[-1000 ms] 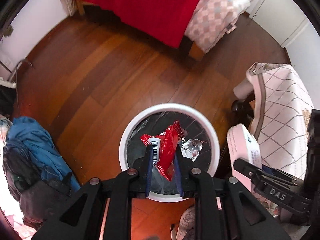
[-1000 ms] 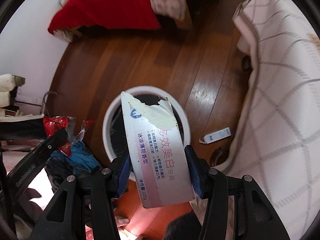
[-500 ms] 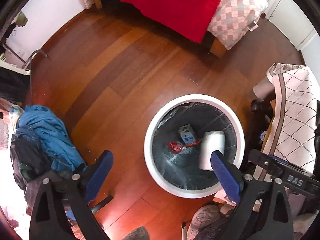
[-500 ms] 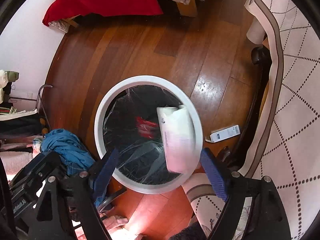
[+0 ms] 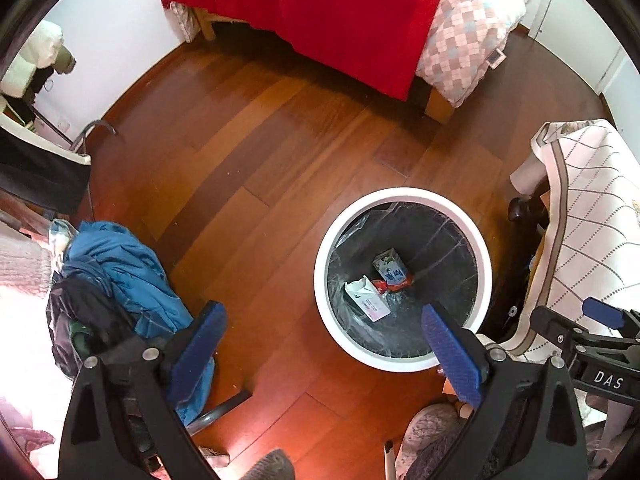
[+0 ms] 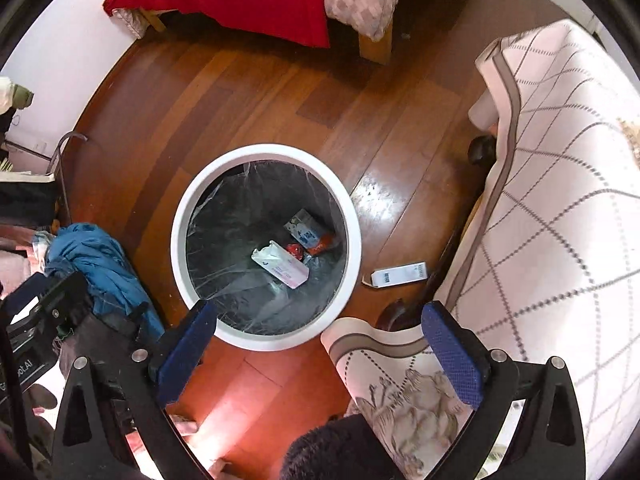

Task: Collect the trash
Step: 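Move both tools back over the table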

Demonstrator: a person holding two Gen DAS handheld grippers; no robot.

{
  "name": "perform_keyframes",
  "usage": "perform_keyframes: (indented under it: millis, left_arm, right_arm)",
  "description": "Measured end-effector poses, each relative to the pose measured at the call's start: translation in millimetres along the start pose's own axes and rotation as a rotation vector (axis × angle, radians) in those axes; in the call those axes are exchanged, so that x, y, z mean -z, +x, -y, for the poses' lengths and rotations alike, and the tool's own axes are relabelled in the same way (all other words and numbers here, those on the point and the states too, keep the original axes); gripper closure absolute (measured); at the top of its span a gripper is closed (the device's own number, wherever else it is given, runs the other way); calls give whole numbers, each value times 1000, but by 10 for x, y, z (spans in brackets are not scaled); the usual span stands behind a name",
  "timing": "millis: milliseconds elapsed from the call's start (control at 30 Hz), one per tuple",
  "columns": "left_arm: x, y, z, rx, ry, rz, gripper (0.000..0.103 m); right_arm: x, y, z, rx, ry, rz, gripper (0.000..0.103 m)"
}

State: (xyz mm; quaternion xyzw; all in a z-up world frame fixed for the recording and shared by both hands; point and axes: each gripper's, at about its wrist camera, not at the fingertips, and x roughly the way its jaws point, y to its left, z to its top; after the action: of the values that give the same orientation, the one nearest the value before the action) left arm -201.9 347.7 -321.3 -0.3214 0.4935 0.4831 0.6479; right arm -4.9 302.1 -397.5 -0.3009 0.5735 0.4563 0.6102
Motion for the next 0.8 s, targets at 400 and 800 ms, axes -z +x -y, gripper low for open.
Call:
perform_keyframes:
  millis: [400, 800]
  left_arm:
    - [142, -704, 68, 19, 10, 109, 3]
    - [301, -1446, 321, 25, 23, 212, 3]
  right_arm:
    - [255, -798, 30, -32, -8, 127, 0]
    - [677, -1791, 365, -186, 105, 313, 0]
